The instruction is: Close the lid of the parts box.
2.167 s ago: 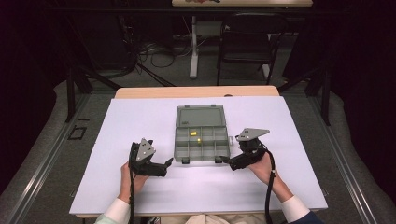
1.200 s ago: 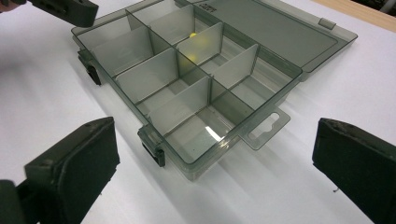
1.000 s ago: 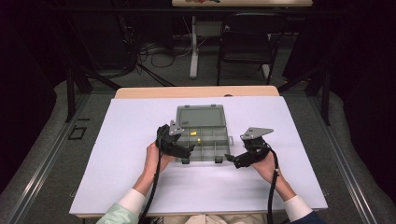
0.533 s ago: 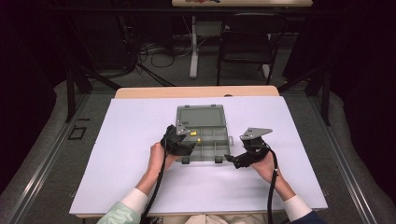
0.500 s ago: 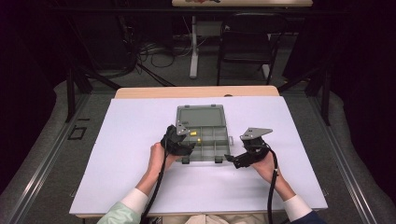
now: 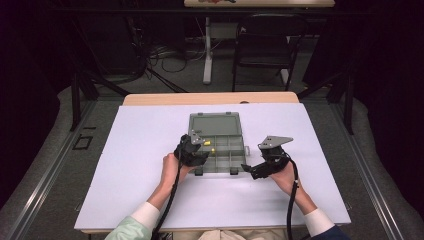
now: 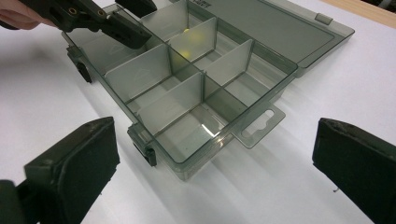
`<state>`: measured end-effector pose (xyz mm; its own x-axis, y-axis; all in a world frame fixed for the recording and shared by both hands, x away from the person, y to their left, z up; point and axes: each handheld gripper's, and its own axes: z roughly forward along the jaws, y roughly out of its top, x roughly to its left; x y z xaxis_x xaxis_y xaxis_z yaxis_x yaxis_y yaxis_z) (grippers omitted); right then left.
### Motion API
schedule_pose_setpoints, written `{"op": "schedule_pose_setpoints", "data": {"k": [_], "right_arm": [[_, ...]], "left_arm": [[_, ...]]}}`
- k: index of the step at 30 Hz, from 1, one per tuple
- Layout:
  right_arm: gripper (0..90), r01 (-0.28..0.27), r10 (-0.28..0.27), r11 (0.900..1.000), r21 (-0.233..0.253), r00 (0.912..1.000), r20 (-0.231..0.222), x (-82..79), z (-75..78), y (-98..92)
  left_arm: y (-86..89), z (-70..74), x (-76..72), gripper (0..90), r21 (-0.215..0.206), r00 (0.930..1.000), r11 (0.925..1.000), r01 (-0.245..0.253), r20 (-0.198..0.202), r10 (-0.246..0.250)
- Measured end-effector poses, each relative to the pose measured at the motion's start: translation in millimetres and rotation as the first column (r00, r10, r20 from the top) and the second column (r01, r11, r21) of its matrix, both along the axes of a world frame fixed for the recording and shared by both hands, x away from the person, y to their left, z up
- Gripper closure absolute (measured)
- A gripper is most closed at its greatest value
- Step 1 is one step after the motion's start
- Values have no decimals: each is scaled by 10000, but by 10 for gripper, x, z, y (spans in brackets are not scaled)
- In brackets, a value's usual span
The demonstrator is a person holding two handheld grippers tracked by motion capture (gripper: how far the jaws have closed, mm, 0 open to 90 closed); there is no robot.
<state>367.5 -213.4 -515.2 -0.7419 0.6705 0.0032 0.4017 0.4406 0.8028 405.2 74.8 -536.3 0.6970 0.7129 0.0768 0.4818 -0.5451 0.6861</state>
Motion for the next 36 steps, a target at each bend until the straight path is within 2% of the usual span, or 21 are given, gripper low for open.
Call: {"op": "schedule_pose_setpoints", "data": {"k": [8, 15, 18, 20, 22, 26, 28, 30, 36], "right_arm": [[0, 274, -272, 9995, -152, 9995, 167, 63, 2, -36], [0, 558, -551, 9982, -206, 9979, 328, 224, 42, -55], [41, 706, -696, 9971, -288, 9970, 342, 325, 40, -57], [123, 915, -907, 9955, -231, 9953, 335, 400, 28, -58], [162, 1024, -1015, 9944, -262, 9943, 330, 480, 15, -53], [319, 1229, -1221, 9920, -299, 9921, 284, 609, 11, -36], [433, 1401, -1388, 9893, -404, 9898, 327, 671, 15, -14], [515, 1418, -1407, 9893, -350, 9896, 299, 745, 20, 1], [758, 1425, -1416, 9871, -735, 9898, 164, 965, -2, 96]], "left_arm": [[-10, -13, 11, 531, 29, 9999, 10000, 22, -122, -22], [-20, -21, 5, 533, 29, 10000, 10000, -36, -81, 37], [-23, -23, 3, 533, 30, 10000, 10000, -43, -57, 44], [-22, -23, 3, 533, 26, 10000, 10000, -40, -61, 40], [-20, -23, 5, 534, 27, 10000, 10000, -16, -70, 17], [-18, -24, 7, 535, 18, 10000, 10000, -14, -77, 14], [-16, -24, 8, 536, 24, 10000, 10000, 12, -80, -11], [-14, -24, 9, 537, 37, 10000, 10000, 27, -82, -27], [-8, -25, 12, 538, 2, 9999, 10000, 75, -100, -75]]}}
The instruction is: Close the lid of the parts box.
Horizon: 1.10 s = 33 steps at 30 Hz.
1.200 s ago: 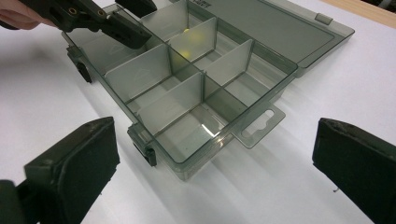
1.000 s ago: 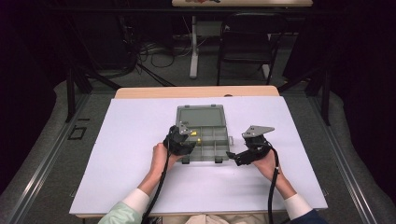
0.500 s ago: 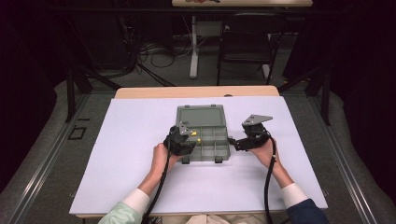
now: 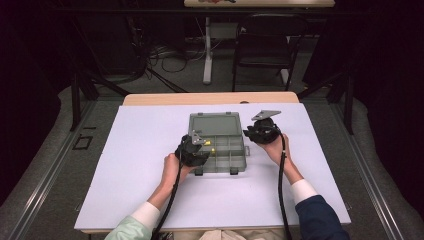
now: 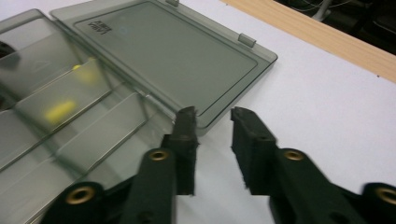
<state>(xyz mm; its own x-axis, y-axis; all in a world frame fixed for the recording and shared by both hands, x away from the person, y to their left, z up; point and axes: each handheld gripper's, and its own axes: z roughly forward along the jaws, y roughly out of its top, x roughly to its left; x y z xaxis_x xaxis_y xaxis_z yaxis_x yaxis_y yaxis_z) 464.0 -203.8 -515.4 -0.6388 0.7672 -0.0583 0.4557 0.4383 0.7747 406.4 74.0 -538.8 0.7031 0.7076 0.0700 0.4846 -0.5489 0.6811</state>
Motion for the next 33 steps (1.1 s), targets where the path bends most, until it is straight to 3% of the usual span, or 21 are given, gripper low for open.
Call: {"op": "schedule_pose_setpoints", "data": {"k": [7, 16, 33], "right_arm": [[893, 274, -290, 9986, -461, 9990, -348, 160, -100, 51], [900, 361, -431, 9965, -756, 9947, -933, 279, -278, 77], [900, 679, -781, 9941, -844, 9892, -1242, 316, -385, 128]], "left_arm": [[4, -1, 4, 540, 7, 10000, 10000, 64, 5, -64], [11, -4, 12, 541, -37, 9999, 9999, 136, -3, -136], [18, -22, 19, 539, -184, 9998, 9996, 213, 42, -213]]}}
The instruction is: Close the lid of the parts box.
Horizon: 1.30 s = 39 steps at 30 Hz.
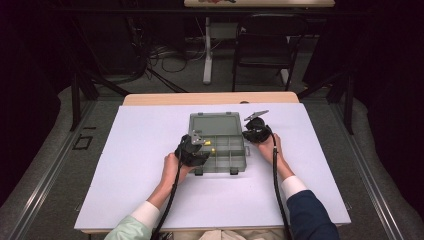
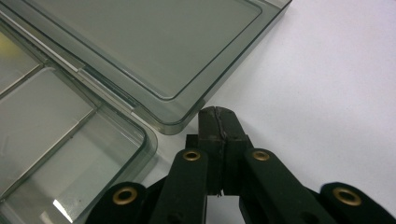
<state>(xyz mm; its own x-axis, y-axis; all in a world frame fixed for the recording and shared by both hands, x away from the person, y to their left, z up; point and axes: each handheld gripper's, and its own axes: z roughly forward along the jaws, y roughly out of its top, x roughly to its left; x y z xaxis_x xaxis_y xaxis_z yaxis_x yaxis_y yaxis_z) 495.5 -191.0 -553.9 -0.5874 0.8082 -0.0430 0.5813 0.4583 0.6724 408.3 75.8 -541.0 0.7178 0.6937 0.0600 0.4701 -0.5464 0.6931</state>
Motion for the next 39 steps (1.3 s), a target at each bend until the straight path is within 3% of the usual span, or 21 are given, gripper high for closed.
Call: {"op": "schedule_pose_setpoints", "data": {"k": [9, 14, 19, 36, 37, 38, 39], "right_arm": [[900, 159, -159, 9998, -75, 9999, 44, 4, -4, 18], [900, 238, -237, 9997, -94, 9997, 104, 10, -8, 25], [900, 470, -470, 9989, -74, 9989, 85, 11, -8, 43], [900, 984, -990, 9921, 778, 9951, 40, 100, -32, 33], [900, 1021, -1026, 9920, 736, 9947, 35, 101, -32, 33], [900, 1064, -1055, 9936, 388, 9941, -257, 92, -3, 25], [900, 1047, -1057, 9910, 833, 9944, 74, 103, -37, 31]], "left_arm": [[30, -20, 24, 541, -173, 9996, 9995, 268, -8, -268], [16, -44, 25, 536, 92, 9991, 9992, 392, 145, -393], [18, -46, 31, 534, 37, 9992, 9992, 388, 131, -388], [25, -54, 38, 536, 27, 9984, 9987, 513, 218, -513], [25, -54, 38, 536, 24, 9984, 9987, 514, 221, -514], [25, -54, 38, 536, 24, 9984, 9987, 519, 224, -519], [25, -54, 38, 536, 25, 9984, 9987, 516, 219, -517]]}}
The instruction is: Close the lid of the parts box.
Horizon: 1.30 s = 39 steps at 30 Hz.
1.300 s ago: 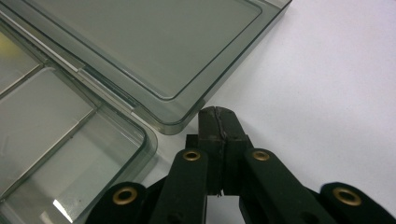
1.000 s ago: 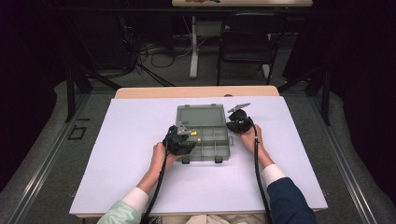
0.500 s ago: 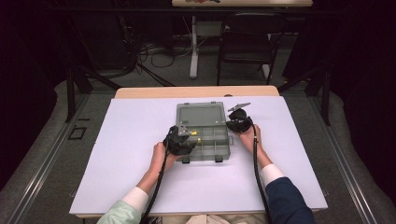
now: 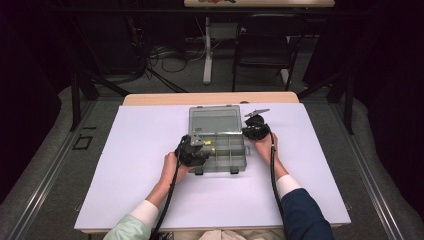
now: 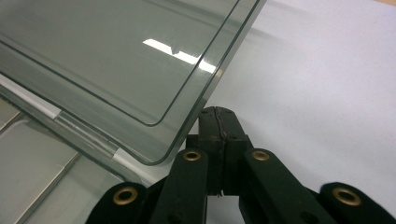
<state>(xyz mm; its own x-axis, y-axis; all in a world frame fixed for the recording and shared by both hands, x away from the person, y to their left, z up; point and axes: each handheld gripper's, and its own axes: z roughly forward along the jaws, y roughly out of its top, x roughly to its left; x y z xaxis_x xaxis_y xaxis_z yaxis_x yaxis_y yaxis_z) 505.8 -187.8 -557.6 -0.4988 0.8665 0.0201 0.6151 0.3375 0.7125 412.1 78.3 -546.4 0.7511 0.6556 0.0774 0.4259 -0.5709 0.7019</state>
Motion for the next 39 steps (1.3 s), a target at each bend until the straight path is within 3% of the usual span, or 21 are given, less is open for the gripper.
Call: {"op": "schedule_pose_setpoints", "data": {"k": [16, 39], "right_arm": [[900, 206, -223, 9994, 279, 9977, 645, -19, 65, -11], [900, 40, -132, 9983, 588, 9875, 1570, -73, 167, -36]], "left_arm": [[-4, -1, -2, 536, 28, 10000, 10000, -4, 16, 4], [-2, -8, 5, 519, -61, 10000, 10000, -60, -46, 59]]}}
